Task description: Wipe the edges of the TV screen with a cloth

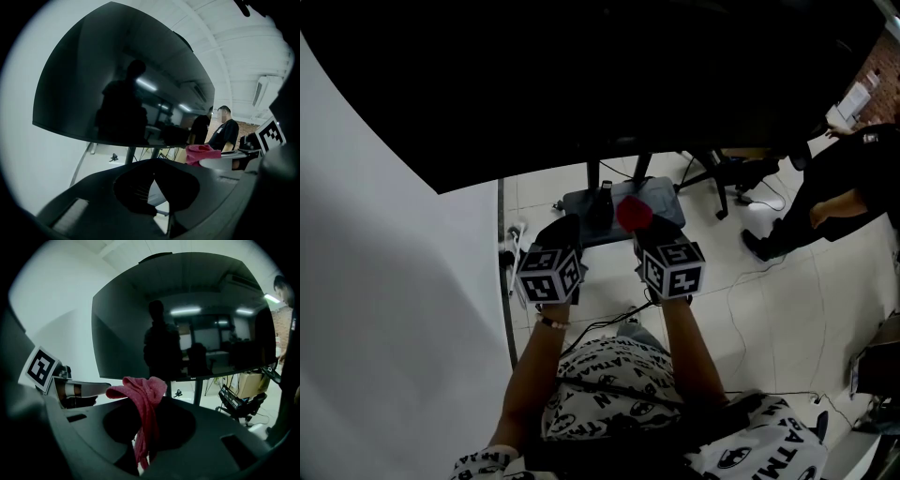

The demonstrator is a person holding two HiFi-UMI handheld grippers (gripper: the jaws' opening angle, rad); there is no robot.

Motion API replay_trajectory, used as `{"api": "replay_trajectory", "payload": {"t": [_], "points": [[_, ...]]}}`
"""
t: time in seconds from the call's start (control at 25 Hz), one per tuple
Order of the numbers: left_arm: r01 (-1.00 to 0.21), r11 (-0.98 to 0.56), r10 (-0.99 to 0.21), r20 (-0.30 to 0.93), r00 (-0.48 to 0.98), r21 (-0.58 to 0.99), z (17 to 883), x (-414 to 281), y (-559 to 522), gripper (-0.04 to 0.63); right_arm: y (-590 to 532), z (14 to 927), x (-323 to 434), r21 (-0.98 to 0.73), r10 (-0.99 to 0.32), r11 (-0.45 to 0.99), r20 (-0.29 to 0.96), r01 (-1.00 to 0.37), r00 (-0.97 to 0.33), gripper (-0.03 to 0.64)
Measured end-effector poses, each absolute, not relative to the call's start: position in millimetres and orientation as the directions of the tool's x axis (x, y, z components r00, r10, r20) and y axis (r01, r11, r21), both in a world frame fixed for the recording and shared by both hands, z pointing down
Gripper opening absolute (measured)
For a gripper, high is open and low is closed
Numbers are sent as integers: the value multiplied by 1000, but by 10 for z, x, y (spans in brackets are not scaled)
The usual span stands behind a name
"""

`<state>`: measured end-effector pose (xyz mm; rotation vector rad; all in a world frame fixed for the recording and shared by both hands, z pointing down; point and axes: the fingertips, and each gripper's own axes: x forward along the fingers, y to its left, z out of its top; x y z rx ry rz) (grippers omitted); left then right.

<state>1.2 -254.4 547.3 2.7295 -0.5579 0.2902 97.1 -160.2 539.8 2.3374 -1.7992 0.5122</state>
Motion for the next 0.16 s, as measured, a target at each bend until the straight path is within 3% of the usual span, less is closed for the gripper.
{"api": "replay_trajectory", "payload": {"t": [0.16], "points": [[-414, -865, -348, 257, 902, 282, 5463, 8, -2584, -6, -1654, 5400, 942, -87, -913, -262, 346, -961, 218, 77]]}}
